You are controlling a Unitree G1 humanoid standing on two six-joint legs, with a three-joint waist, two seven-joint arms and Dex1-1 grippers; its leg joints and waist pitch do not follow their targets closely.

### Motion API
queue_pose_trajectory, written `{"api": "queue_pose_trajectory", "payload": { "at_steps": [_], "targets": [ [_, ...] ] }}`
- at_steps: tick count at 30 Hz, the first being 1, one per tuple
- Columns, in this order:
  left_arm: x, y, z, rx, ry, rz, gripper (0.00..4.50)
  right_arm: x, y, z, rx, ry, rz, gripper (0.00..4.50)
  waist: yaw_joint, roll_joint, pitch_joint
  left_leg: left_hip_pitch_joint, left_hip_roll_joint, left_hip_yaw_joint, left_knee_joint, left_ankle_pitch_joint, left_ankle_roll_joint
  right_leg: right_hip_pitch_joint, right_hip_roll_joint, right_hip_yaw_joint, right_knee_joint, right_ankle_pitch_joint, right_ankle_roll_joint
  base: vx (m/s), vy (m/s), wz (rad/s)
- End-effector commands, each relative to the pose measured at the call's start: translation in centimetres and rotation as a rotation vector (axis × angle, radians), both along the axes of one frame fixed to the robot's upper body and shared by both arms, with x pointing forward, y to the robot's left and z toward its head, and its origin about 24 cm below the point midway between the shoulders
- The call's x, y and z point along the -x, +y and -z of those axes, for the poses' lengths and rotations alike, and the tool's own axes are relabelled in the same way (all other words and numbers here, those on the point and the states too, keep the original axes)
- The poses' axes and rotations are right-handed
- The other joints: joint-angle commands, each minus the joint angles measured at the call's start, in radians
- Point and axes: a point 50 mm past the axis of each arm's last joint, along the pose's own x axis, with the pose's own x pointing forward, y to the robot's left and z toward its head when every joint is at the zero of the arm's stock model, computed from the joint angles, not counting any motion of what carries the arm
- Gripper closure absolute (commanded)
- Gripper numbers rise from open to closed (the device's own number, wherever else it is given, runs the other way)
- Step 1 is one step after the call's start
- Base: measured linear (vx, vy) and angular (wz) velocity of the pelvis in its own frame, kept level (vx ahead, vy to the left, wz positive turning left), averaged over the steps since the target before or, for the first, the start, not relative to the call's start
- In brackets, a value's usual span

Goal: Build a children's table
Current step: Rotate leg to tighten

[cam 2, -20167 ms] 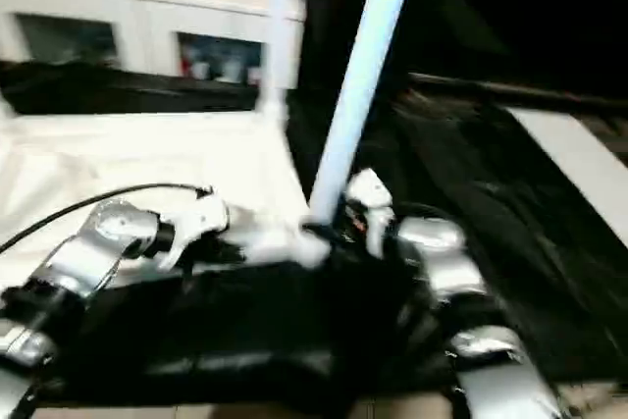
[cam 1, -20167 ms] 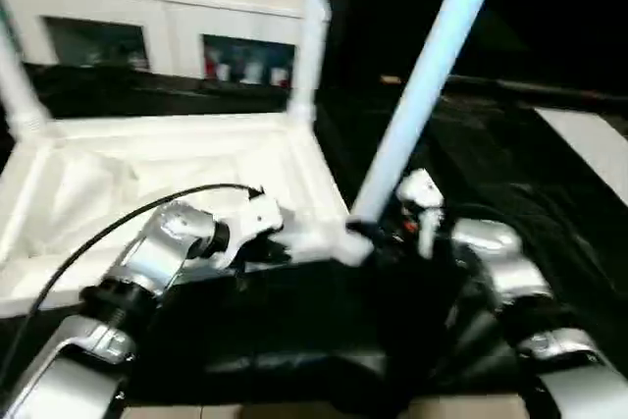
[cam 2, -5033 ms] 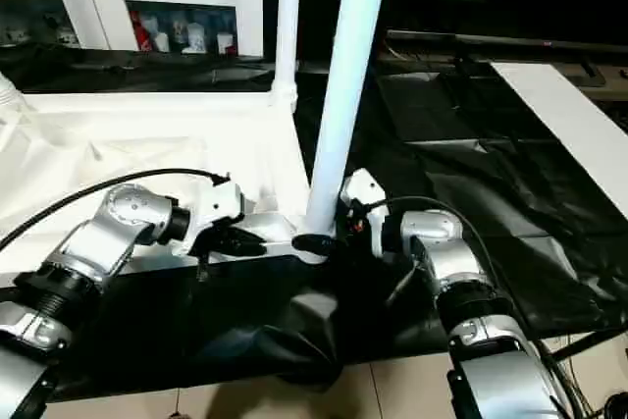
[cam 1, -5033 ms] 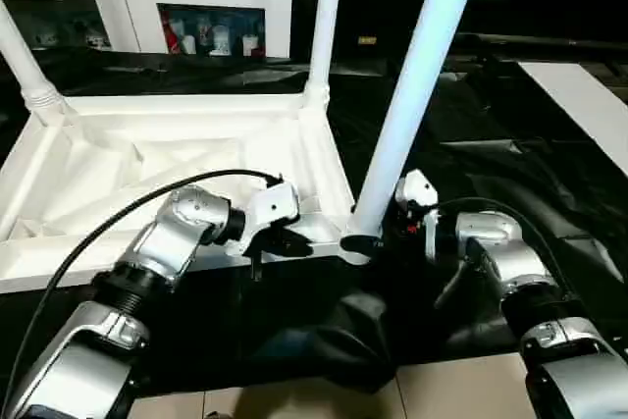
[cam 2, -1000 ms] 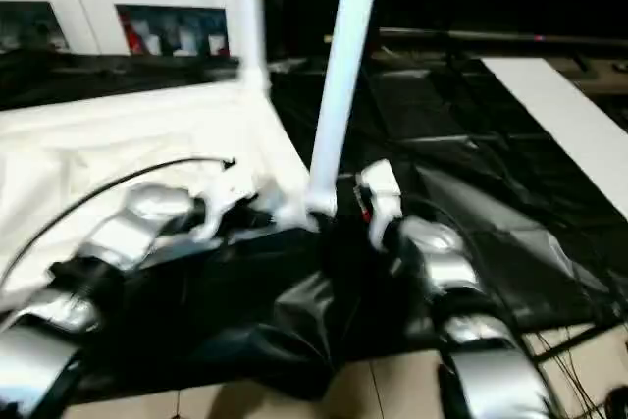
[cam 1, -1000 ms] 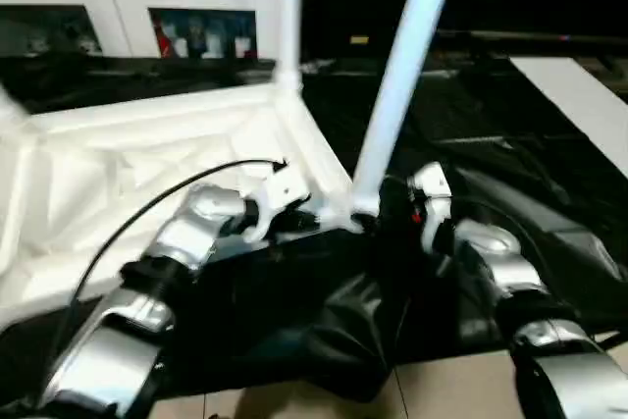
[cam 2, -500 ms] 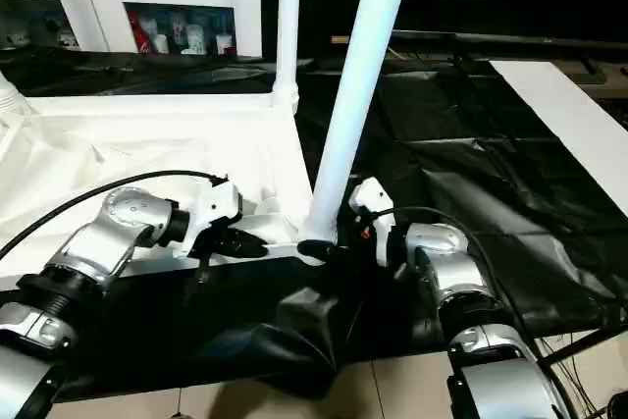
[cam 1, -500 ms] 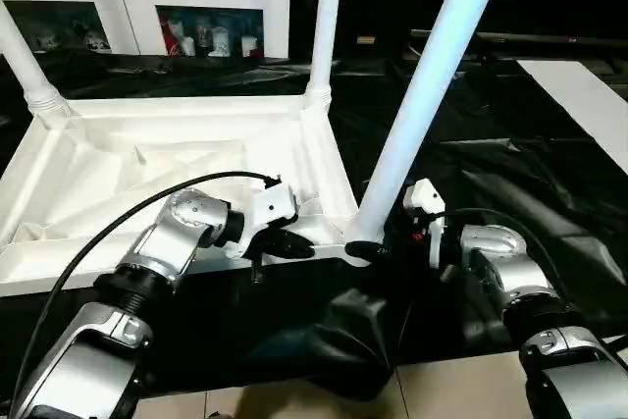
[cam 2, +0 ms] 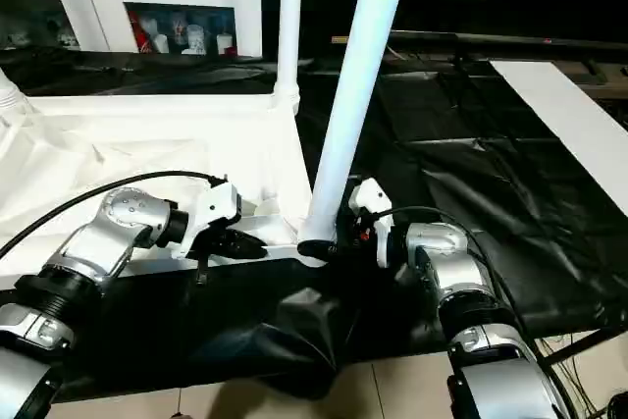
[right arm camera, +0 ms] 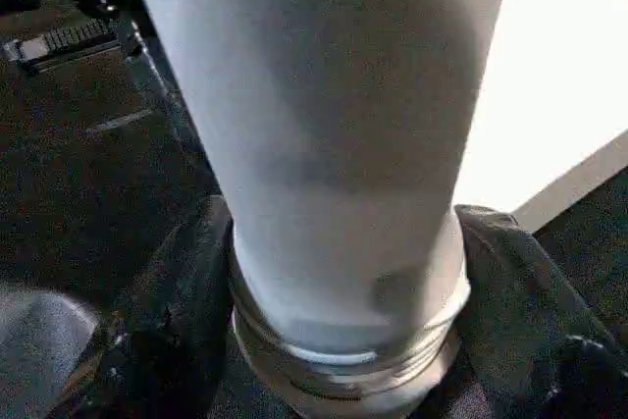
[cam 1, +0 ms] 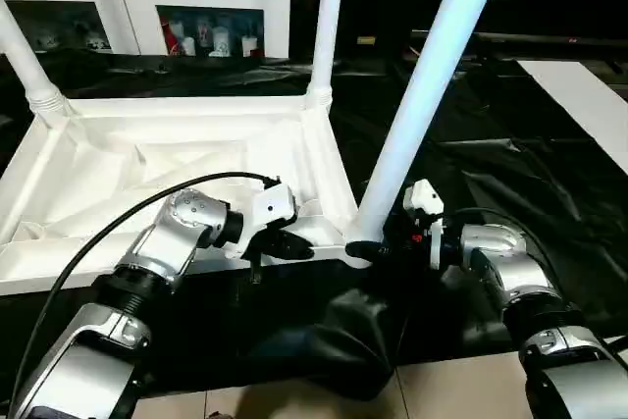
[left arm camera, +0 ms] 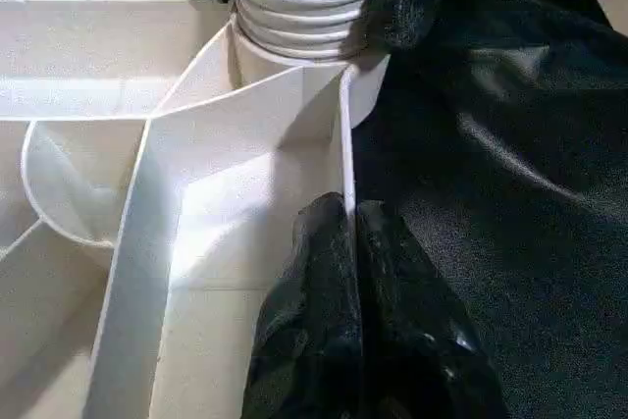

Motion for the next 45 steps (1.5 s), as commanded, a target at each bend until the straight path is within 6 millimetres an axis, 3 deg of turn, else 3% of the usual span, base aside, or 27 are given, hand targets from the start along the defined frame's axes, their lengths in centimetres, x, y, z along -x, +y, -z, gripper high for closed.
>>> {"api": "queue_pose_trajectory", "payload": {
  "at_steps": [1,3,6,9,14,18,19,22,27,29,30,35,36,39,45],
  "targets": [
    [-0.1,-0.9,1.3,-0.032,0.026,-0.063,4.50,-0.9,-0.3,0.9,0.051,-0.007,0.215,1.73,-0.003,0.004,-0.053,0.004,0.027,0.002,-0.058,-0.143,0.070,0.049,-0.060,0.045,-0.065,-0.112,-0.257,0.000,0.000,0.00],
    [-0.4,-1.1,1.5,-0.030,0.027,-0.115,4.50,-1.2,-0.4,1.2,0.053,0.000,0.304,1.74,-0.011,0.003,-0.049,0.008,0.023,-0.001,-0.062,-0.218,0.030,0.048,-0.061,0.046,-0.081,-0.254,-0.223,0.000,0.000,0.00],
    [-1.4,-2.1,2.1,-0.036,0.016,-0.258,4.50,-1.8,-0.3,2.3,0.056,0.038,0.556,1.74,-0.016,0.003,-0.047,0.012,0.022,-0.006,-0.065,-0.264,0.002,0.043,-0.061,0.045,-0.089,-0.351,-0.188,0.000,0.000,0.00],
    [-2.2,-3.7,2.5,-0.054,0.010,-0.385,4.50,-2.2,0.5,3.2,0.080,0.087,0.794,1.75,-0.018,0.005,-0.051,0.012,0.021,-0.007,-0.066,-0.253,-0.006,0.040,-0.058,0.046,-0.087,-0.302,-0.183,0.000,0.000,0.00],
    [-2.6,-5.0,2.5,-0.082,-0.020,-0.437,4.50,-2.7,2.3,3.1,0.115,0.078,0.851,1.75,-0.016,0.004,-0.055,0.009,0.018,-0.003,-0.063,-0.244,0.015,0.042,-0.055,0.047,-0.086,-0.245,-0.187,0.000,0.000,0.00],
    [-2.7,-5.3,2.5,-0.091,-0.020,-0.430,4.50,-2.8,4.2,2.2,0.021,0.050,0.717,1.75,-0.013,0.001,-0.056,0.004,0.017,-0.002,-0.062,-0.226,0.035,0.047,-0.057,0.046,-0.085,-0.223,-0.186,0.000,0.000,0.00],
    [-2.6,-5.3,2.5,-0.091,-0.025,-0.420,4.50,-2.8,4.5,1.8,-0.010,0.029,0.684,1.19,-0.013,-0.001,-0.056,0.002,0.018,-0.002,-0.061,-0.224,0.044,0.048,-0.057,0.045,-0.084,-0.219,-0.190,0.000,0.000,0.00],
    [-2.6,-5.3,2.5,-0.079,-0.029,-0.399,4.50,-2.8,4.6,1.2,-0.040,-0.021,0.646,1.05,-0.012,0.000,-0.056,0.001,0.020,-0.002,-0.061,-0.201,0.055,0.050,-0.058,0.045,-0.081,-0.183,-0.205,0.000,0.000,0.00],
    [-2.2,-4.6,2.7,-0.072,-0.031,-0.327,4.50,-3.0,3.0,0.6,-0.040,-0.064,0.620,0.54,-0.012,-0.004,-0.054,0.000,0.020,-0.003,-0.063,-0.211,0.061,0.051,-0.059,0.044,-0.084,-0.223,-0.202,0.000,0.000,0.00],
    [-2.0,-4.0,2.7,-0.081,-0.040,-0.282,4.50,-2.9,2.3,0.5,-0.018,-0.068,0.548,0.42,-0.011,-0.002,-0.056,0.000,0.021,-0.003,-0.061,-0.194,0.070,0.053,-0.059,0.044,-0.081,-0.190,-0.210,0.000,0.000,0.00],
    [-1.7,-3.4,2.7,-0.097,-0.049,-0.245,4.50,-2.4,1.6,0.4,0.029,-0.091,0.433,0.18,-0.013,-0.003,-0.056,-0.002,0.021,-0.003,-0.060,-0.188,0.076,0.055,-0.057,0.044,-0.079,-0.174,-0.215,0.000,0.000,0.00],
    [-0.1,-2.5,2.2,-0.046,-0.006,-0.017,4.50,-1.1,0.0,0.0,0.030,-0.065,0.184,0.15,-0.009,-0.003,-0.058,-0.007,0.024,-0.002,-0.056,-0.150,0.117,0.062,-0.060,0.044,-0.073,-0.099,-0.245,0.000,0.000,0.00],
    [0.2,-2.3,2.0,-0.038,0.006,0.027,4.50,-1.0,-0.2,-0.2,0.022,-0.064,0.148,0.15,-0.010,0.000,-0.058,-0.002,0.026,0.000,-0.055,-0.149,0.122,0.056,-0.060,0.046,-0.072,-0.087,-0.258,0.000,0.000,0.00],
    [0.7,-1.8,1.6,-0.030,0.045,0.084,4.50,-0.8,-0.5,-0.7,0.001,-0.071,0.092,0.15,-0.008,0.006,-0.056,0.006,0.030,0.001,-0.058,-0.161,0.104,0.052,-0.060,0.046,-0.070,-0.100,-0.271,0.000,0.000,0.00],
    [0.6,-1.0,1.1,-0.042,0.045,0.100,4.50,-0.3,-0.1,-0.8,-0.016,-0.058,-0.001,0.15,0.002,0.007,-0.056,0.007,0.032,0.003,-0.060,-0.166,0.080,0.054,-0.056,0.044,-0.063,-0.070,-0.276,0.000,0.000,0.00]
  ]
}}
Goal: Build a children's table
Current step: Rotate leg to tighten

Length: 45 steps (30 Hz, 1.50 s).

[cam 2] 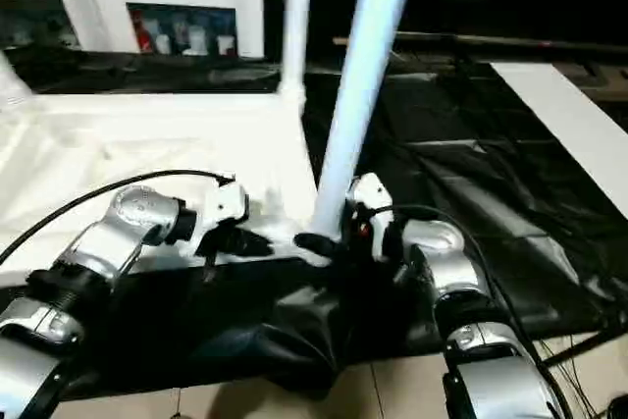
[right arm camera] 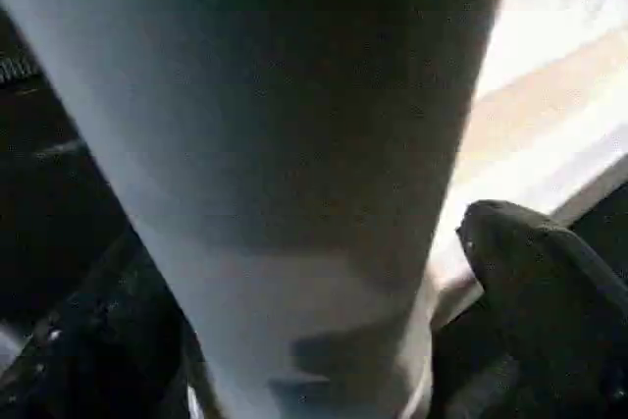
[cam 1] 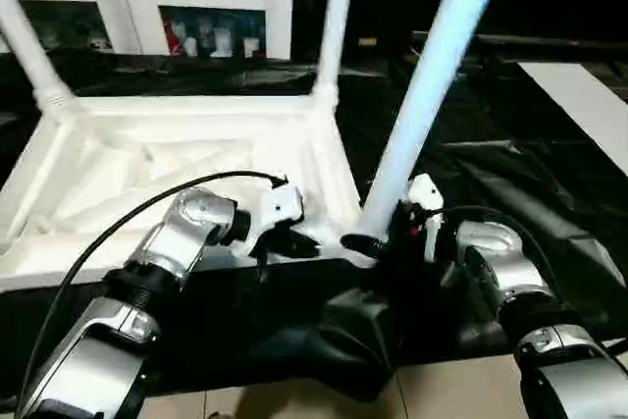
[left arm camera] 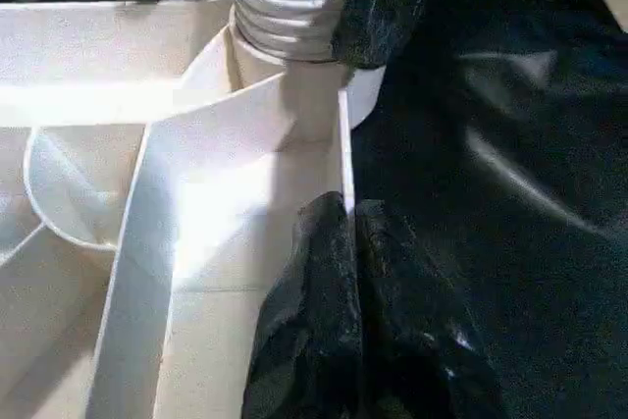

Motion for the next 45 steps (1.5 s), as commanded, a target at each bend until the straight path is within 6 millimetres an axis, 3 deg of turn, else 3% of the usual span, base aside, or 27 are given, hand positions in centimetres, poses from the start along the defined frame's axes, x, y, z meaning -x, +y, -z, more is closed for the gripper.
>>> {"api": "queue_pose_trajectory", "payload": {
  "at_steps": [1,6,20,24,29,31,34,36,41,44,45],
  "targets": [
    [0.8,-0.4,0.9,-0.029,0.050,0.050,4.50,0.2,-0.2,-0.2,0.001,0.013,-0.036,0.15,-0.001,0.009,-0.054,0.004,0.031,0.004,-0.057,-0.165,0.079,0.054,-0.057,0.044,-0.060,-0.073,-0.273,0.000,0.000,0.00],
    [0.8,0.0,0.9,-0.030,0.051,0.048,4.50,0.5,-0.4,0.1,0.015,0.039,-0.065,0.33,0.002,0.007,-0.056,0.003,0.031,0.003,-0.055,-0.140,0.078,0.056,-0.057,0.044,-0.058,-0.058,-0.267,0.000,0.000,0.00],
    [1.0,0.1,1.1,-0.024,0.062,0.046,4.50,0.6,-0.4,0.3,0.016,0.046,-0.061,1.67,0.005,0.005,-0.056,0.004,0.030,0.004,-0.054,-0.137,0.078,0.055,-0.057,0.043,-0.058,-0.073,-0.263,0.000,0.000,0.00],
    [0.7,-0.2,1.5,-0.019,0.054,-0.020,4.50,0.1,-0.5,1.0,0.013,0.076,0.076,1.76,0.001,0.004,-0.052,0.004,0.028,0.002,-0.058,-0.154,0.066,0.053,-0.059,0.045,-0.064,-0.120,-0.251,0.000,0.000,0.00],
    [-1.3,-1.6,1.9,-0.001,0.000,-0.292,4.50,-1.1,-0.1,2.5,0.051,0.099,0.418,1.78,-0.016,0.002,-0.046,0.009,0.024,-0.007,-0.064,-0.256,0.008,0.045,-0.062,0.045,-0.087,-0.346,-0.187,0.000,0.000,0.00],
    [-2.3,-2.1,2.0,-0.010,-0.021,-0.428,4.50,-1.7,0.2,2.8,0.061,0.097,0.578,1.78,-0.017,0.006,-0.046,0.014,0.023,-0.007,-0.064,-0.270,-0.001,0.040,-0.062,0.047,-0.091,-0.371,-0.172,0.000,0.000,0.00],
    [-3.5,-3.1,1.9,-0.008,-0.059,-0.611,4.50,-2.6,0.9,3.1,0.082,0.135,0.860,1.78,-0.021,0.008,-0.049,0.010,0.020,-0.005,-0.064,-0.253,-0.008,0.038,-0.056,0.047,-0.087,-0.311,-0.177,0.000,0.000,0.00],
    [-3.7,-3.4,1.9,-0.002,-0.072,-0.635,4.50,-2.7,1.4,3.2,0.081,0.150,0.882,1.78,-0.019,0.007,-0.054,0.010,0.018,-0.004,-0.062,-0.239,-0.001,0.041,-0.055,0.047,-0.084,-0.265,-0.181,0.000,0.000,0.00],
    [-3.9,-4.0,1.9,-0.009,-0.106,-0.653,4.50,-2.8,4.3,2.7,0.045,0.117,0.785,1.78,-0.011,0.002,-0.058,0.001,0.015,0.002,-0.054,-0.155,0.064,0.051,-0.056,0.048,-0.071,-0.110,-0.211,0.000,0.000,0.00],
    [-3.9,-4.0,1.9,-0.015,-0.110,-0.642,4.50,-2.9,4.6,2.2,0.013,0.089,0.760,1.78,-0.009,0.002,-0.055,0.003,0.017,0.002,-0.056,-0.168,0.072,0.050,-0.058,0.046,-0.076,-0.152,-0.212,0.000,0.000,0.00],
    [-3.9,-4.0,1.9,-0.018,-0.112,-0.638,4.50,-3.0,4.7,2.0,-0.005,0.078,0.757,1.44,-0.009,0.002,-0.054,0.002,0.017,0.002,-0.056,-0.173,0.071,0.051,-0.058,0.046,-0.077,-0.164,-0.210,0.000,0.000,0.00]
  ]
}}
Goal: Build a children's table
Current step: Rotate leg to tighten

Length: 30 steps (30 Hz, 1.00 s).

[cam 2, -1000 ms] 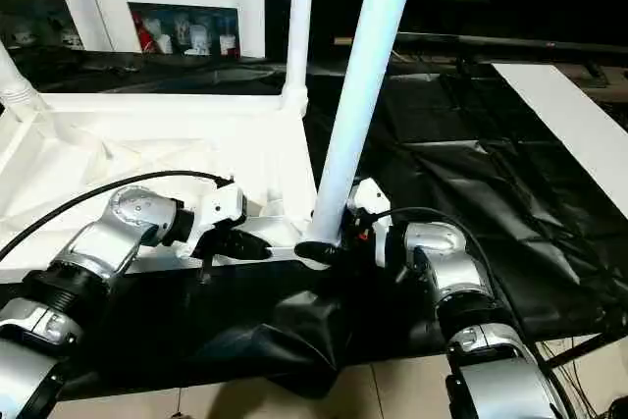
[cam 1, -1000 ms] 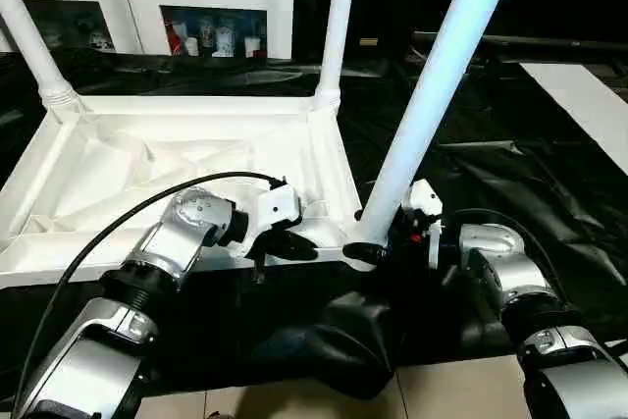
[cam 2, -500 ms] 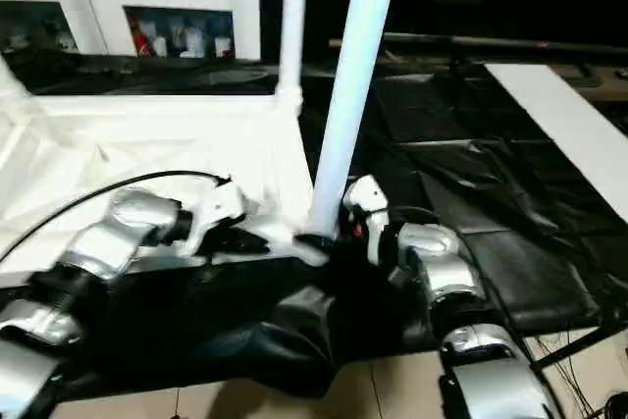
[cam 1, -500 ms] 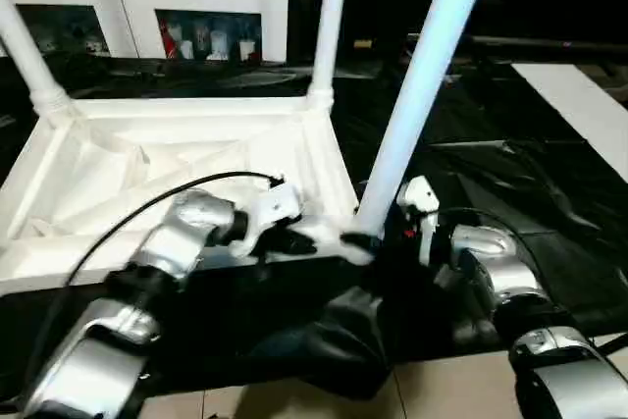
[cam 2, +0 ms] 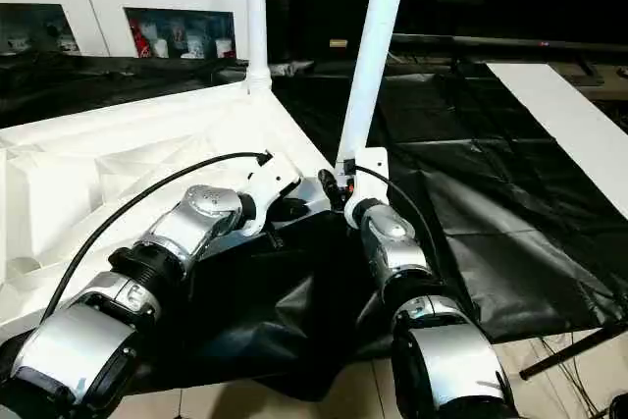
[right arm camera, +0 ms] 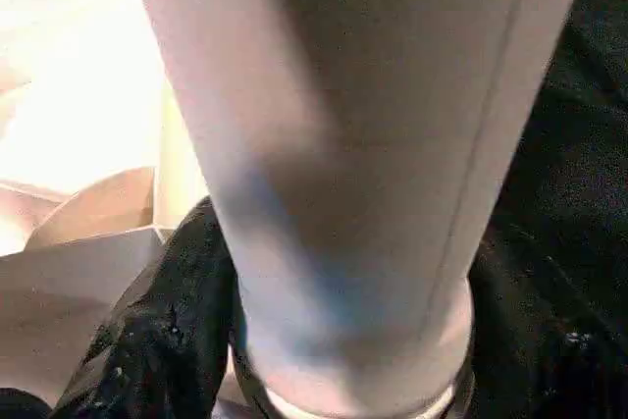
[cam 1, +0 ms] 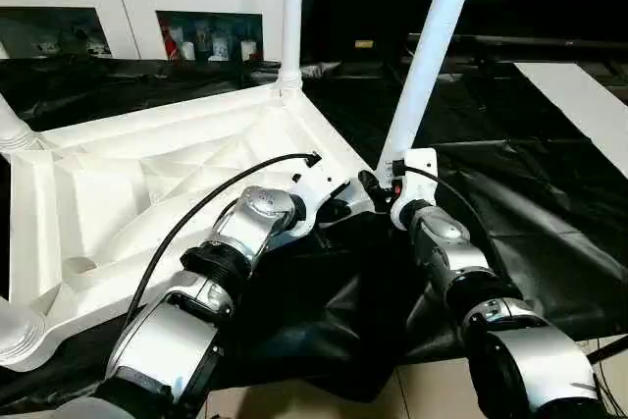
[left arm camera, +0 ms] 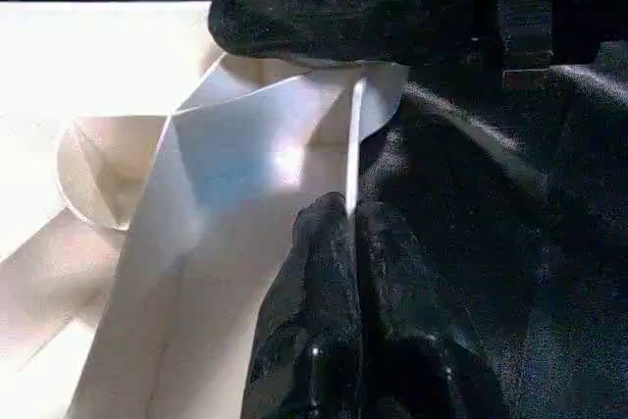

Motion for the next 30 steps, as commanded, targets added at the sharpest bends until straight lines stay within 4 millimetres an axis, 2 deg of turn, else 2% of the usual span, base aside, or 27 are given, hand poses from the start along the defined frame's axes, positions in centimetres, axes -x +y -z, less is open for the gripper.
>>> {"api": "queue_pose_trajectory", "payload": {
  "at_steps": [1,3,4,6,7,9,10,11,14,15,17,19,20,22,26,30],
  "targets": [
    [-0.4,2.5,1.0,-0.051,-0.007,-0.139,4.50,0.8,1.4,0.4,-0.013,-0.037,-0.156,1.24,0.001,-0.008,-0.052,-0.003,0.020,0.002,-0.055,-0.179,0.072,0.048,-0.059,0.043,-0.079,-0.180,-0.207,0.000,0.000,0.00],
    [-0.4,2.8,0.9,-0.048,-0.004,-0.124,4.50,0.8,1.0,0.0,0.000,-0.072,-0.197,1.08,0.001,-0.005,-0.052,-0.006,0.021,0.001,-0.056,-0.182,0.076,0.049,-0.060,0.041,-0.079,-0.187,-0.202,0.000,0.000,0.00],
    [-0.4,3.0,0.8,-0.049,-0.005,-0.108,4.50,0.7,0.5,-0.3,0.009,-0.093,-0.205,0.98,-0.006,-0.007,-0.051,-0.014,0.020,-0.002,-0.059,-0.183,0.076,0.053,-0.058,0.039,-0.078,-0.197,-0.196,0.000,0.000,0.00],
    [-0.3,3.4,0.7,-0.053,-0.005,-0.087,4.50,0.6,-0.3,-0.6,0.013,-0.111,-0.226,0.77,-0.012,-0.005,-0.053,-0.013,0.021,-0.003,-0.057,-0.175,0.074,0.054,-0.060,0.038,-0.078,-0.199,-0.195,0.000,0.000,0.00],
    [-0.2,3.8,0.6,-0.051,-0.012,-0.058,4.50,0.6,-1.1,-1.0,0.005,-0.120,-0.257,0.60,-0.014,-0.007,-0.055,-0.011,0.022,-0.003,-0.054,-0.164,0.083,0.054,-0.059,0.038,-0.076,-0.171,-0.209,0.000,0.000,0.00],
    [0.1,4.3,0.5,-0.054,-0.008,-0.007,4.50,0.7,-1.9,-1.1,-0.004,-0.102,-0.329,0.60,-0.015,-0.006,-0.056,-0.012,0.023,0.000,-0.051,-0.133,0.102,0.053,-0.058,0.040,-0.069,-0.108,-0.234,0.000,0.000,0.00],
    [0.4,4.7,0.5,-0.052,0.005,0.036,4.50,1.0,-2.5,-1.2,-0.003,-0.087,-0.401,0.54,-0.016,-0.005,-0.056,-0.014,0.023,-0.001,-0.049,-0.125,0.120,0.057,-0.057,0.038,-0.066,-0.077,-0.250,0.000,0.000,0.00],
    [0.4,4.7,0.5,-0.052,0.005,0.036,4.50,1.0,-2.5,-1.2,-0.003,-0.087,-0.401,0.54,-0.016,-0.004,-0.056,-0.013,0.025,0.000,-0.049,-0.117,0.132,0.056,-0.057,0.038,-0.064,-0.053,-0.263,0.000,0.000,0.00],
    [1.4,5.1,0.6,-0.035,0.034,0.165,4.50,1.7,-3.2,-1.3,-0.029,-0.058,-0.560,0.54,-0.016,-0.002,-0.055,-0.010,0.026,0.001,-0.049,-0.135,0.137,0.055,-0.058,0.038,-0.064,-0.058,-0.280,0.000,0.000,0.00],
    [1.4,5.1,0.6,-0.035,0.034,0.168,4.50,1.7,-3.2,-1.3,-0.029,-0.057,-0.562,0.54,-0.017,-0.002,-0.054,-0.010,0.027,0.001,-0.050,-0.140,0.137,0.054,-0.058,0.038,-0.066,-0.065,-0.280,0.000,0.000,0.00],
    [2.0,5.1,0.5,-0.020,0.042,0.263,4.50,2.1,-3.4,-1.4,-0.024,-0.056,-0.645,0.54,-0.014,-0.001,-0.054,-0.006,0.029,0.001,-0.050,-0.151,0.123,0.052,-0.060,0.039,-0.066,-0.077,-0.284,0.000,0.000,0.00],
    [3.1,5.2,0.3,0.001,0.082,0.395,4.50,2.6,-3.6,-1.6,-0.009,-0.049,-0.754,0.54,-0.010,-0.003,-0.053,-0.008,0.032,-0.001,-0.052,-0.152,0.119,0.054,-0.063,0.041,-0.064,-0.081,-0.285,0.000,0.000,0.00],
    [3.4,5.3,0.2,0.002,0.089,0.423,4.50,2.8,-3.6,-1.5,0.001,-0.038,-0.790,0.54,-0.007,-0.001,-0.054,-0.002,0.033,0.002,-0.052,-0.147,0.114,0.051,-0.060,0.041,-0.062,-0.072,-0.289,0.000,0.000,0.00],
    [3.6,5.2,-0.1,0.024,0.098,0.456,4.50,3.4,-3.5,-1.3,0.034,-0.014,-0.881,0.54,0.000,0.000,-0.051,0.001,0.035,0.006,-0.053,-0.145,0.111,0.048,-0.056,0.040,-0.060,-0.052,-0.295,0.000,0.000,0.00],
    [3.8,5.1,-0.2,0.027,0.105,0.476,4.50,3.8,-3.3,-1.1,0.058,-0.001,-0.925,0.54,0.018,0.000,-0.050,0.003,0.037,0.008,-0.054,-0.157,0.087,0.047,-0.059,0.041,-0.061,-0.092,-0.274,0.000,0.000,0.00],
    [3.9,5.2,-0.1,0.023,0.101,0.472,4.50,3.9,-3.2,-1.0,0.049,0.022,-0.945,0.71,0.020,-0.003,-0.051,0.000,0.034,0.007,-0.054,-0.149,0.077,0.049,-0.059,0.042,-0.061,-0.106,-0.257,0.000,0.000,0.00]
  ]
}}
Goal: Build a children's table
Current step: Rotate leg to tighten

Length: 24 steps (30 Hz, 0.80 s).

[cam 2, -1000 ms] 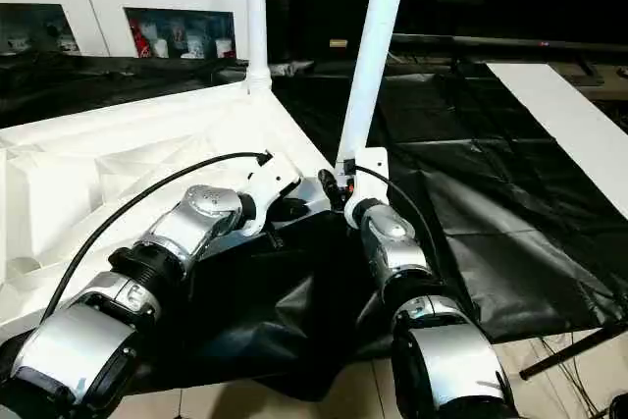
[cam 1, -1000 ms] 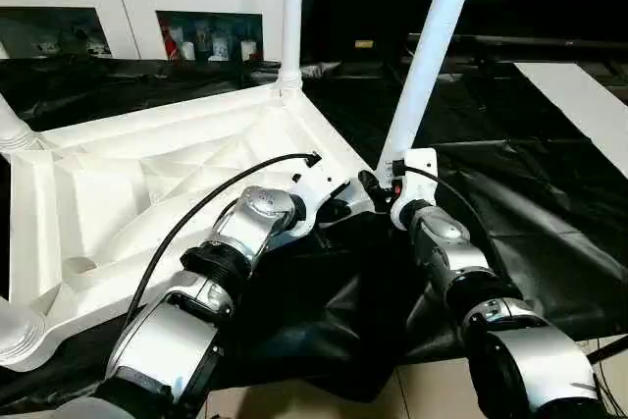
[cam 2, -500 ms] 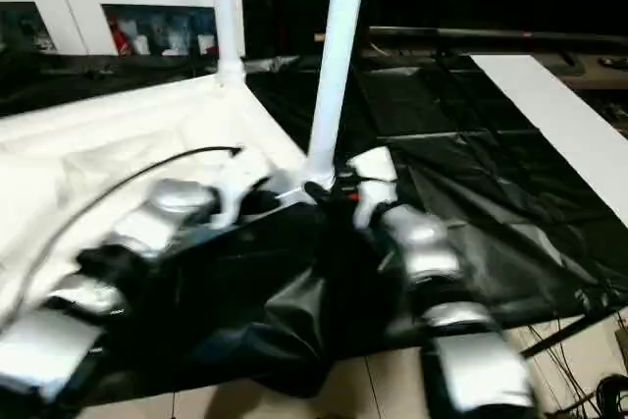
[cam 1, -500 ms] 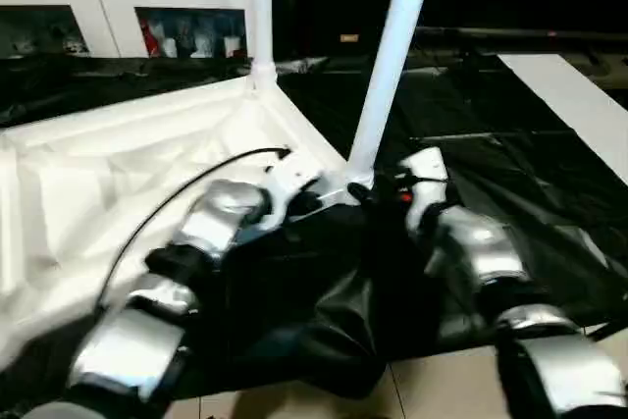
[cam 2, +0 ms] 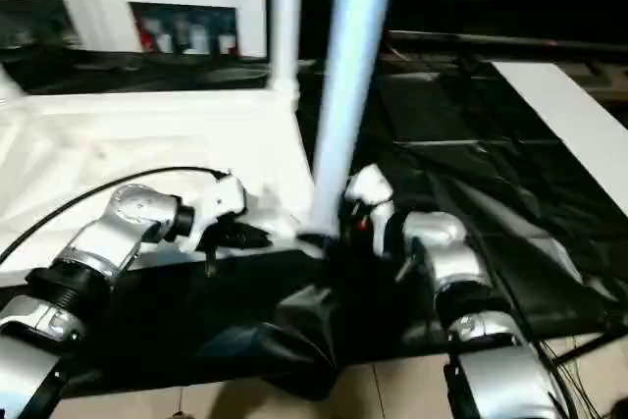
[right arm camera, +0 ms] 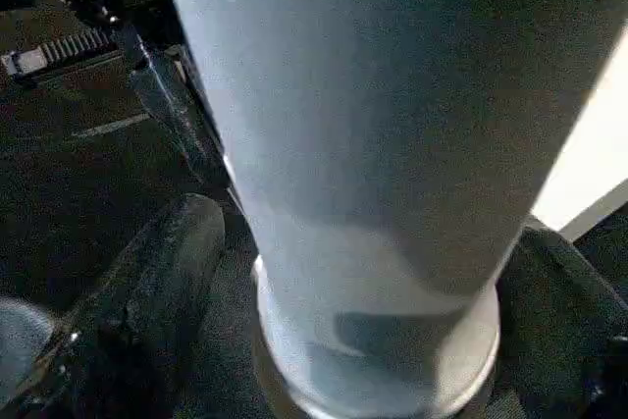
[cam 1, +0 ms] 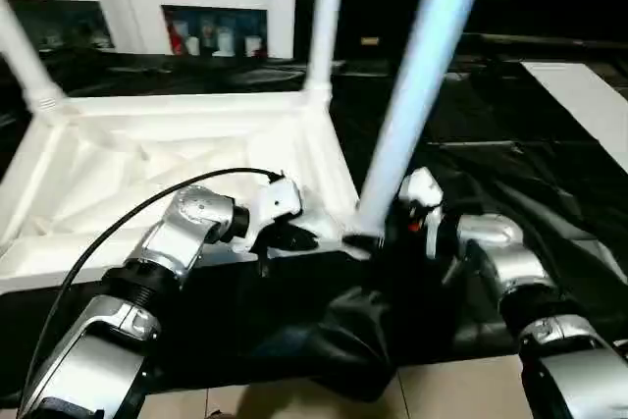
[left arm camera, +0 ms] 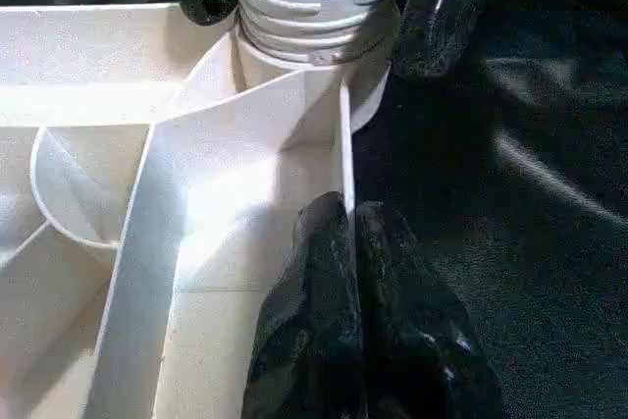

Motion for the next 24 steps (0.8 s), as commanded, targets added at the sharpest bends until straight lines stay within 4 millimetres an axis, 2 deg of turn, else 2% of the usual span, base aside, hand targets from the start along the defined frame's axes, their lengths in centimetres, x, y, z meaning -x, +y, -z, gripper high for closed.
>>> {"api": "queue_pose_trajectory", "payload": {
  "at_steps": [1,3,10,17,19,21,23,24],
  "targets": [
    [0.7,-0.7,0.7,0.026,0.037,0.037,4.50,0.1,-0.2,-0.1,0.026,0.004,-0.025,0.89,-0.003,0.002,-0.056,0.005,0.030,0.003,-0.054,-0.146,0.076,0.053,-0.059,0.046,-0.062,-0.106,-0.254,0.000,0.000,0.00],
    [0.8,-0.7,0.7,0.024,0.037,0.039,4.50,0.0,-0.2,-0.2,0.025,0.003,-0.028,0.92,-0.003,0.000,-0.057,0.005,0.029,0.003,-0.054,-0.135,0.078,0.054,-0.059,0.046,-0.061,-0.095,-0.254,0.000,0.000,0.00],
    [1.0,-0.5,0.7,0.025,0.048,0.043,4.50,0.0,-0.2,-0.4,0.017,0.000,-0.031,1.68,-0.004,0.001,-0.057,0.004,0.029,0.003,-0.053,-0.131,0.083,0.054,-0.058,0.045,-0.061,-0.097,-0.253,0.000,0.000,0.00],
    [1.0,-0.4,0.9,0.017,0.054,0.037,4.50,0.4,-0.2,0.2,0.037,0.008,-0.034,1.78,-0.004,0.001,-0.058,0.004,0.028,0.003,-0.051,-0.119,0.086,0.055,-0.057,0.044,-0.058,-0.075,-0.256,0.000,0.000,0.00],
    [0.7,-0.5,1.1,0.012,0.046,-0.021,4.50,0.1,-0.2,0.5,0.041,0.002,0.046,1.78,-0.005,0.002,-0.058,0.004,0.028,0.003,-0.052,-0.119,0.084,0.055,-0.057,0.044,-0.059,-0.079,-0.255,0.000,0.000,0.00],
    [-0.1,-0.7,1.3,0.014,0.025,-0.138,4.50,-0.7,-0.1,0.8,0.028,-0.001,0.200,1.78,-0.011,0.002,-0.053,0.005,0.026,0.002,-0.056,-0.142,0.070,0.051,-0.058,0.045,-0.064,-0.117,-0.248,0.000,0.000,0.00],
    [-0.7,-1.1,1.4,0.021,0.015,-0.220,4.50,-1.1,0.0,1.2,0.028,0.005,0.310,1.78,-0.014,0.005,-0.050,0.011,0.023,-0.003,-0.060,-0.212,0.029,0.048,-0.061,0.047,-0.080,-0.260,-0.214,0.000,0.000,0.00],
    [-1.1,-1.4,1.5,0.024,0.004,-0.278,4.50,-1.2,0.2,1.5,0.031,0.011,0.361,1.78,-0.016,0.003,-0.049,0.011,0.022,-0.002,-0.059,-0.222,0.025,0.047,-0.060,0.047,-0.083,-0.280,-0.205,0.000,0.000,0.00]
  ]
}}
